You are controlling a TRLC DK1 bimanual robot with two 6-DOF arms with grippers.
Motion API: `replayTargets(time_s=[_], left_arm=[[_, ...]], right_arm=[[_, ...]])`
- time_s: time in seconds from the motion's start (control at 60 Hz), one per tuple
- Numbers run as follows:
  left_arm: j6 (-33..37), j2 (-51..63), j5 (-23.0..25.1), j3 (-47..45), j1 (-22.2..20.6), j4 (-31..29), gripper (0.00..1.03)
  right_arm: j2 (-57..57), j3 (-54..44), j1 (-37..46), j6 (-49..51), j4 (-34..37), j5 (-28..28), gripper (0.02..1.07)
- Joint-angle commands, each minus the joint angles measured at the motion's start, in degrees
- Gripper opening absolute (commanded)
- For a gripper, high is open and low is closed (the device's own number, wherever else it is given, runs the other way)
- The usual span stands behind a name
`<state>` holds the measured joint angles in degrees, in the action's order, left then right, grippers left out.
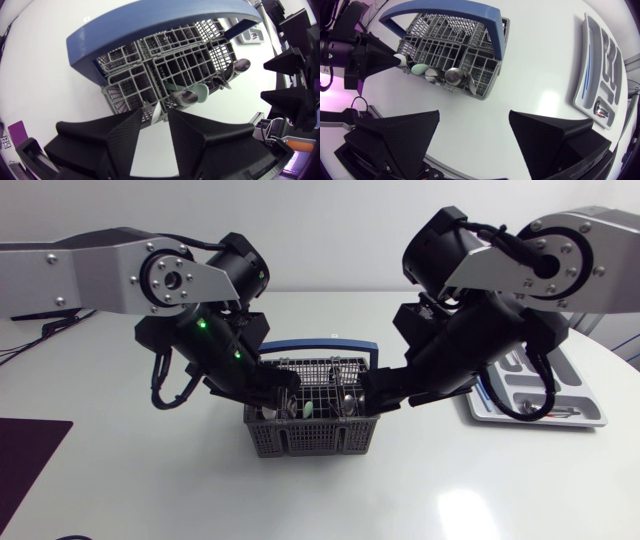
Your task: Unload the cutlery basket into the drawer organizer.
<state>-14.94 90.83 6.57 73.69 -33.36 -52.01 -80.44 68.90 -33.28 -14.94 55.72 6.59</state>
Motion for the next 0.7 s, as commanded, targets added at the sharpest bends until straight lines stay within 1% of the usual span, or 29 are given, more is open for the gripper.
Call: replayTargets(time_s=[0.0,0.25,0.35,0.4,0.5,0.567,0.617,0.633,0.667,0.683], left_arm=[[1.23,1.37,1.08,1.46,0.58,0.33,0.35],[1.93,2.78,1.61,0.75,0.93,1.03,0.33],[2.20,3.22,1.61,0.75,0.93,1.03,0.29],[2.28,3.30,1.61,0.84,0.93,1.03,0.29],[2.28,3.30,1.61,1.10,1.11,1.12,0.23],[2.46,3.30,1.61,1.10,1.20,1.12,0.23],[2.63,3.30,1.61,1.19,1.20,1.12,0.19],[2.90,3.22,1.61,1.19,1.20,1.21,0.12],[3.16,3.13,1.61,1.19,1.28,1.30,0.09],[3.51,2.95,1.61,1.19,1.28,1.56,0.04]], right_arm=[[-1.73,-1.49,0.32,0.53,-0.79,-0.35,1.02],[-2.35,-1.58,0.67,1.23,-2.29,-0.35,1.02],[-2.79,-1.58,0.76,1.32,-2.64,-0.35,1.02],[-2.88,-1.58,0.76,1.32,-2.73,-0.35,1.02],[-3.05,-1.67,0.76,1.40,-2.99,-0.35,1.02],[-3.32,-1.84,0.76,1.49,-3.25,-0.35,1.02],[-3.49,-1.76,0.76,1.49,-3.34,-0.35,1.02],[-3.67,-1.67,0.85,1.49,-3.34,-0.35,1.02],[-3.67,-1.67,0.85,1.49,-3.34,-0.44,1.02],[-3.67,-1.58,0.85,1.49,-3.34,-0.44,1.02]])
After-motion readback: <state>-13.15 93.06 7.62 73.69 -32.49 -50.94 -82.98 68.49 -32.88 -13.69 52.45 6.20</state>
